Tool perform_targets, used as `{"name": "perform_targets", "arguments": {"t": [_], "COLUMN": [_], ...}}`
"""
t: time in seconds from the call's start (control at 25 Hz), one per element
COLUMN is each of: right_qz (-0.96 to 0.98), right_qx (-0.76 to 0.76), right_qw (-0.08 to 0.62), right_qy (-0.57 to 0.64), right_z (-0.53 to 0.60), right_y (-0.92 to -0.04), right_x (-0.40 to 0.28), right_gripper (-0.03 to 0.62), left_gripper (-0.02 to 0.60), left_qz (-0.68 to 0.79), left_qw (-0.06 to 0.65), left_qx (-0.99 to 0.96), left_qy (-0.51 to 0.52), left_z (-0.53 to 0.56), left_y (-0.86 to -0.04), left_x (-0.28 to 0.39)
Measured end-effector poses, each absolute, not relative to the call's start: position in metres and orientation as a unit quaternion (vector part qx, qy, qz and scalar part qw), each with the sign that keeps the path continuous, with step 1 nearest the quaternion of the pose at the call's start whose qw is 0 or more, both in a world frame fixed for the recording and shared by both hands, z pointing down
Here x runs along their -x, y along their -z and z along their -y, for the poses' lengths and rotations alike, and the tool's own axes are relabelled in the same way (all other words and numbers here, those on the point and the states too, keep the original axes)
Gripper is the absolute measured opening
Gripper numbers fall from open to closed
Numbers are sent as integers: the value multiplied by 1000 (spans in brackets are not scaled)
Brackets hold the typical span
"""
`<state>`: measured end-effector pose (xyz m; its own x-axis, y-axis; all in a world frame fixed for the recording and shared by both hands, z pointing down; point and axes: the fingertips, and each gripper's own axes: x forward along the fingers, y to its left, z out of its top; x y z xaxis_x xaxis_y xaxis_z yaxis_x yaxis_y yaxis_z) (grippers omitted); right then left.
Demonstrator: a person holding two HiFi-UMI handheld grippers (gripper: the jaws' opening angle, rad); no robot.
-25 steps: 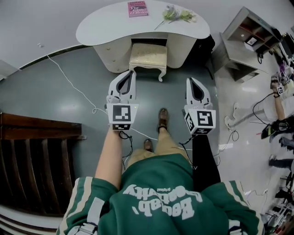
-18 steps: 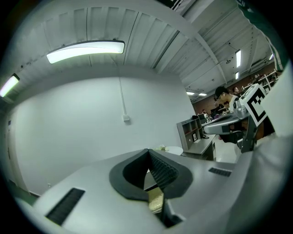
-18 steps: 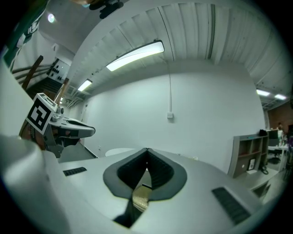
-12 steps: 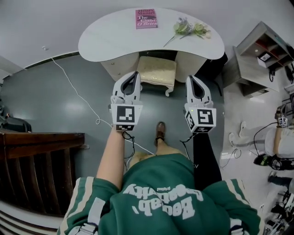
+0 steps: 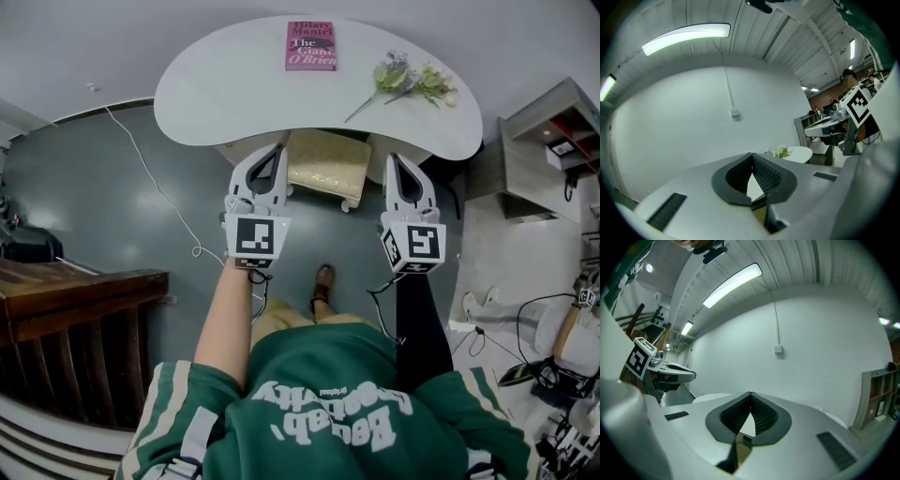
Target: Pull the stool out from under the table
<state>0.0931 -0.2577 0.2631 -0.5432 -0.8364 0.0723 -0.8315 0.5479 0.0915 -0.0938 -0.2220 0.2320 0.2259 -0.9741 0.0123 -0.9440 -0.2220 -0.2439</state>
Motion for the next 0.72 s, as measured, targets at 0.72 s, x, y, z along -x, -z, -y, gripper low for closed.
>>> {"name": "perform_targets", "arguments": {"t": [0.72], "right_qz": [886], "right_qx": [-457], "right_qw": [74], "right_qy": [4], "right_z": [306], "right_y": [-324], "right_x": [-45], "right_gripper": [139], "left_gripper": [261], "left_qz": [-549], "left_qw": [102], "left_qx": [828], "left_qy": [44], "left_z": [294], "left_y": [-273], "left_x": [113]}}
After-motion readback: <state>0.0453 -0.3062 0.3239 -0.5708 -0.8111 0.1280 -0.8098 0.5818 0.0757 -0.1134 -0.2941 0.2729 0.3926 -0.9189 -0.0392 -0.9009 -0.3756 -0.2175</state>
